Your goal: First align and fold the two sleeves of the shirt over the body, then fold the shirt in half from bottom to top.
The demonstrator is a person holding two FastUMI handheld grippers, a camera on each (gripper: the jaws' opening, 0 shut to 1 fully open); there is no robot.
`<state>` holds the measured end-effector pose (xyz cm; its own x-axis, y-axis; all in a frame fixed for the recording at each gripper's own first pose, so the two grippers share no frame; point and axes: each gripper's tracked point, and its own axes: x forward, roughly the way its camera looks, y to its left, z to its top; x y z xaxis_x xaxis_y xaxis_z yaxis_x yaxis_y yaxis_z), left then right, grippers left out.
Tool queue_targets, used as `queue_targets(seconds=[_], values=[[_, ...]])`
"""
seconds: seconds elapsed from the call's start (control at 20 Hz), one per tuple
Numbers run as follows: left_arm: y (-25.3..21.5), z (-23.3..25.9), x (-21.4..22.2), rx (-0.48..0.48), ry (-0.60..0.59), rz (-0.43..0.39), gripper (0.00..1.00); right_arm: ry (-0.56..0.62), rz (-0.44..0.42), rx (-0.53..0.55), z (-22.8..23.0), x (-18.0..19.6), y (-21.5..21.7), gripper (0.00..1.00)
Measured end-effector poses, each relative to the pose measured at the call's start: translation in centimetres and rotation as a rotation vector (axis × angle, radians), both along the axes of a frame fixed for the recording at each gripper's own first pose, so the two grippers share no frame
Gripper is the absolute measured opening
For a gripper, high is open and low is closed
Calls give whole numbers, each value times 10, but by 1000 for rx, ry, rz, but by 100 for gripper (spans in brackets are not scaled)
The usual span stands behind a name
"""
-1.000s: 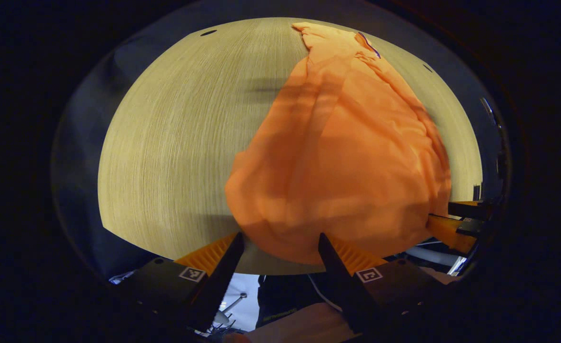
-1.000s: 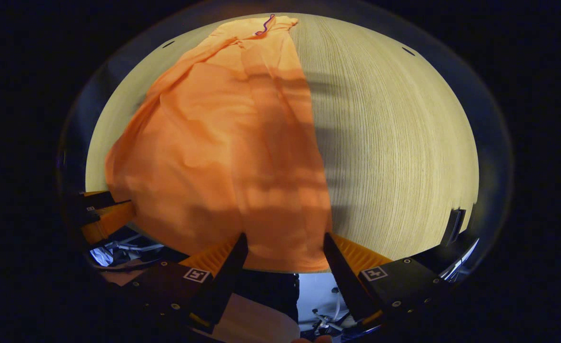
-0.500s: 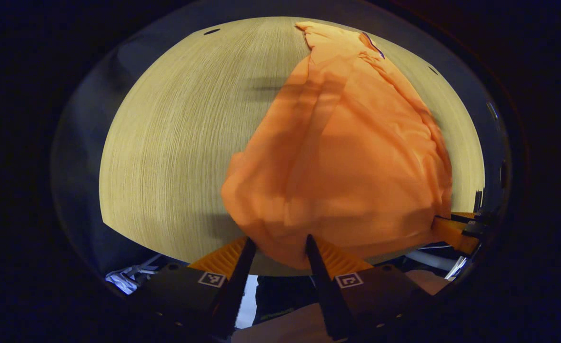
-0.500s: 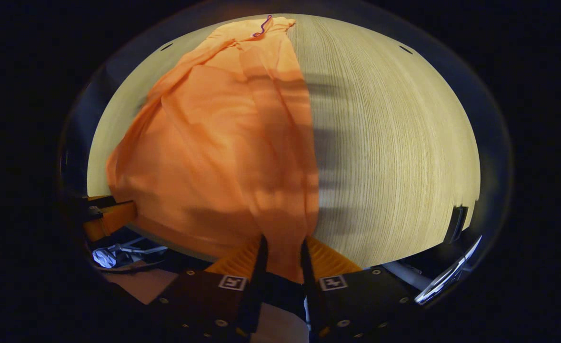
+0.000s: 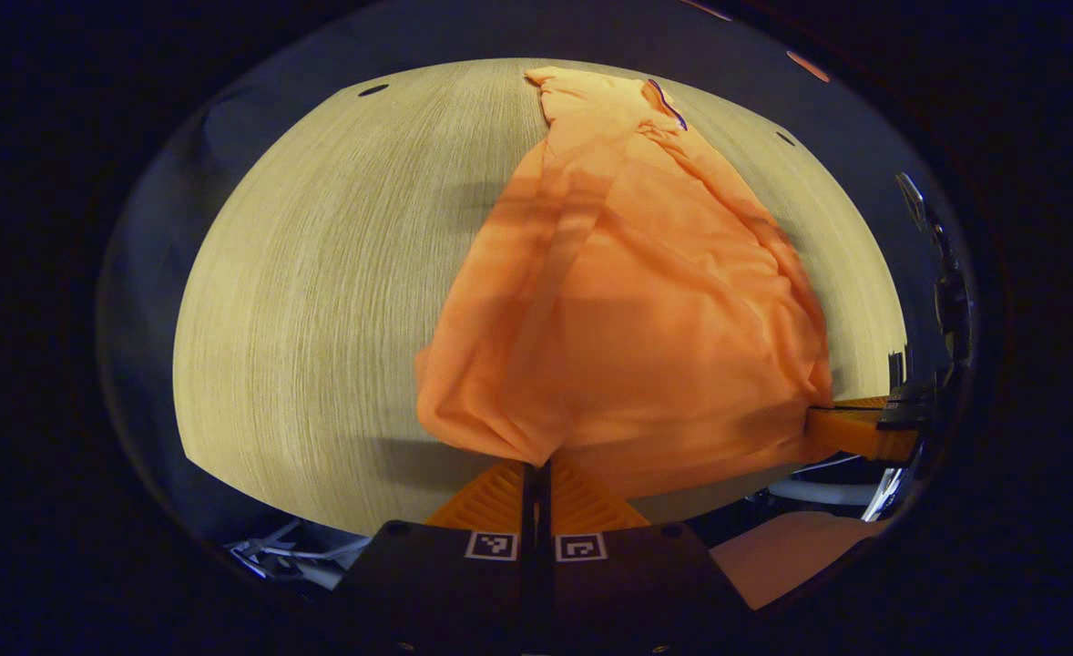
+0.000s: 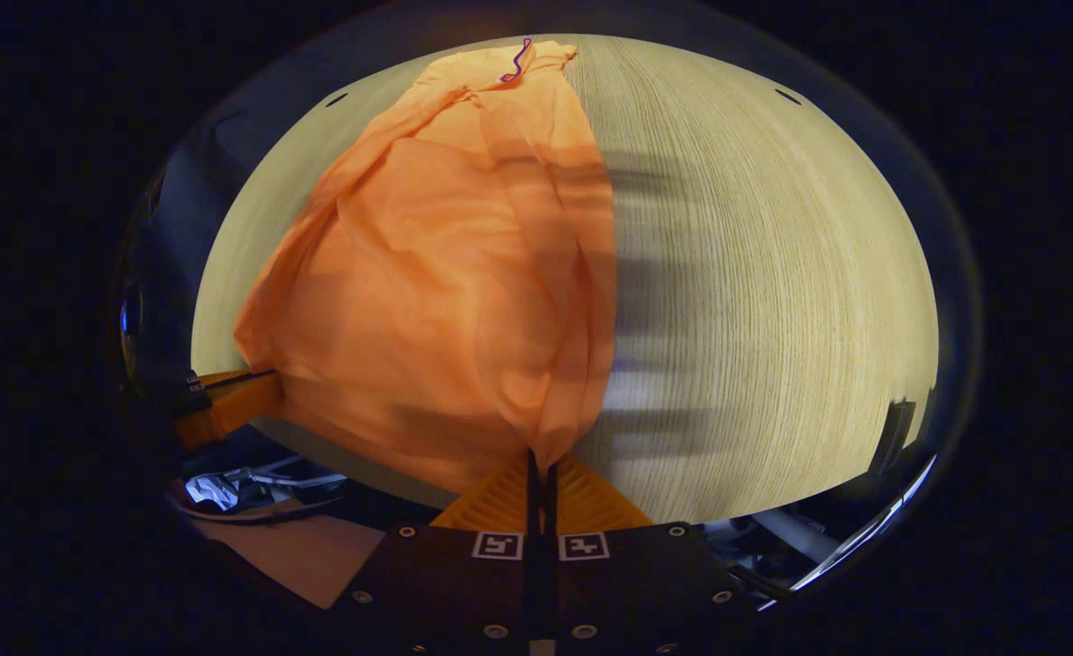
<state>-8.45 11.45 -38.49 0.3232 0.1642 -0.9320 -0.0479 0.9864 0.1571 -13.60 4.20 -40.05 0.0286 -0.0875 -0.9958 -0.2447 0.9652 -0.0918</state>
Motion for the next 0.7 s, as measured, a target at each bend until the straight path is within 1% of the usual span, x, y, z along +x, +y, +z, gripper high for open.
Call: queue_targets(seconds=[0.1,0.3,0.5,0.7], values=[[-1,11,10,7,-32,-13,1,-18,18,10,9,11,5,0],[-5,36,36,0,-106,-9,1,-81,44,38,28,46,16,0],[-2,60,72,4,-178,-8,1,-145,65,65,47,85,27,0],[-4,78,110,1,-241,-13,1,-204,84,69,59,122,35,0]])
